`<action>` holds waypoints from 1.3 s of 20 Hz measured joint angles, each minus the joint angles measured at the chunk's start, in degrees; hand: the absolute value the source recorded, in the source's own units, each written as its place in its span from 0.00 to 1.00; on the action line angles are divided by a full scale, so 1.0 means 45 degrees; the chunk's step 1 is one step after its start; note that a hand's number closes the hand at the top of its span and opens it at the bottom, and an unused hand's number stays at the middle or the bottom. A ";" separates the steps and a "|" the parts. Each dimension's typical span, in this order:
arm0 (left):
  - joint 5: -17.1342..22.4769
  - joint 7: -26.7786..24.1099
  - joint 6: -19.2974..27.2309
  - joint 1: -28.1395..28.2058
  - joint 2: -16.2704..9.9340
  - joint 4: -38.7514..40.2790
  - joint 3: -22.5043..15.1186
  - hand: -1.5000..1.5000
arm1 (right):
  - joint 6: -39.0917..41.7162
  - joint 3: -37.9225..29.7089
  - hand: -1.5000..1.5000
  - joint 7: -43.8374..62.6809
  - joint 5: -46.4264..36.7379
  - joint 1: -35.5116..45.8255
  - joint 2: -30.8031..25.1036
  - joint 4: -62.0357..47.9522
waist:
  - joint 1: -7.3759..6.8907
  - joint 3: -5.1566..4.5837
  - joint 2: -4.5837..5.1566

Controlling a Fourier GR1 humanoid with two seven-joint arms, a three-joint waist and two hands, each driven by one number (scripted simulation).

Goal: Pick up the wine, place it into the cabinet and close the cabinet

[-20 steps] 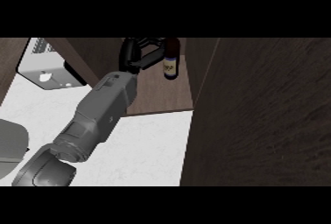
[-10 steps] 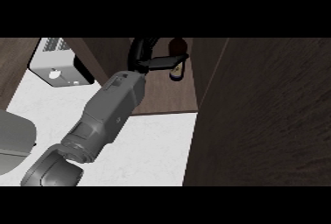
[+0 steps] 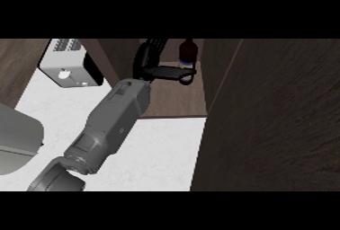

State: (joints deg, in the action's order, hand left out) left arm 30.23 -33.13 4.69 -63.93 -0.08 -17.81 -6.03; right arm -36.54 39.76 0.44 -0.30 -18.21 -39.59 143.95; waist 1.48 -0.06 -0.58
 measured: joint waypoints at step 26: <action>0.1017 0.1820 0.0511 0.9481 -0.0773 -1.0813 -0.4096 0.00 | -0.0398 -0.0375 0.00 -0.0193 0.0007 -0.0376 -0.0743 0.0021 | -0.0468 0.0004 -0.0061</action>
State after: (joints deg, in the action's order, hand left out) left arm 34.81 -24.94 6.99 -21.27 -3.56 -66.47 -24.47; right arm -38.33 38.07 -0.43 -0.27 -19.90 -42.93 144.05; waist -0.63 -0.04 -0.85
